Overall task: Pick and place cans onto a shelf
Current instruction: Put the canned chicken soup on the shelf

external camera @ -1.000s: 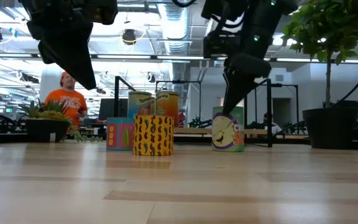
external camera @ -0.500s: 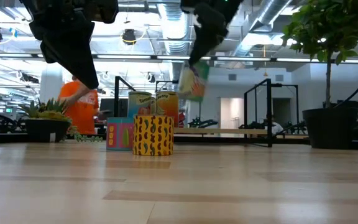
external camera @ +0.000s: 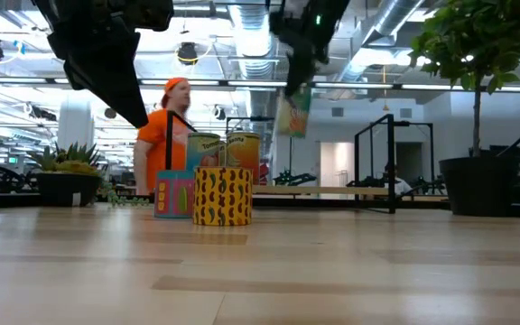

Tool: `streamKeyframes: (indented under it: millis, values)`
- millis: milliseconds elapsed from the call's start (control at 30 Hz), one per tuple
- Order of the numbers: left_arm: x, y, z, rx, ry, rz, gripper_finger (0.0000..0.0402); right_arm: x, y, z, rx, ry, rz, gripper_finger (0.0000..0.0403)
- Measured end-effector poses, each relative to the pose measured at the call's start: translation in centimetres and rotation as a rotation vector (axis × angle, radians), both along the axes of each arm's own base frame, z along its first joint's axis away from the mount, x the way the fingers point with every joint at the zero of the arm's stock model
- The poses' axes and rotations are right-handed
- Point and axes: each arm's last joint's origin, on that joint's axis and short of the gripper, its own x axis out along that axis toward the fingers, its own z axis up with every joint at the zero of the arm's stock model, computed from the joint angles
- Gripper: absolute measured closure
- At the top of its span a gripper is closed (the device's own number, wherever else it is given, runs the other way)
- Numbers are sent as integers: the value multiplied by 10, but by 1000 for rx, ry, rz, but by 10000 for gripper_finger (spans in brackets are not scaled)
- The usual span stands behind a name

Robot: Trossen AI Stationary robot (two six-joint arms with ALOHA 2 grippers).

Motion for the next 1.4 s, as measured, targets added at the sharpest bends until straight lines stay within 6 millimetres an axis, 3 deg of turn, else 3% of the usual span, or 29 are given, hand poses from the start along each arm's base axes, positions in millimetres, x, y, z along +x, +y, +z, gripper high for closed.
streamKeyframes:
  millis: [200,633,1400]
  values:
    - [0,0,0,-2,-3,1,402,12,-13,-34,60,104,-4,398]
    - [1,0,0,-2,-7,-1,402,34,6,-56,108,100,76,396]
    - [1,-1,0,-3,-10,-6,402,34,-8,-53,117,50,47,397]
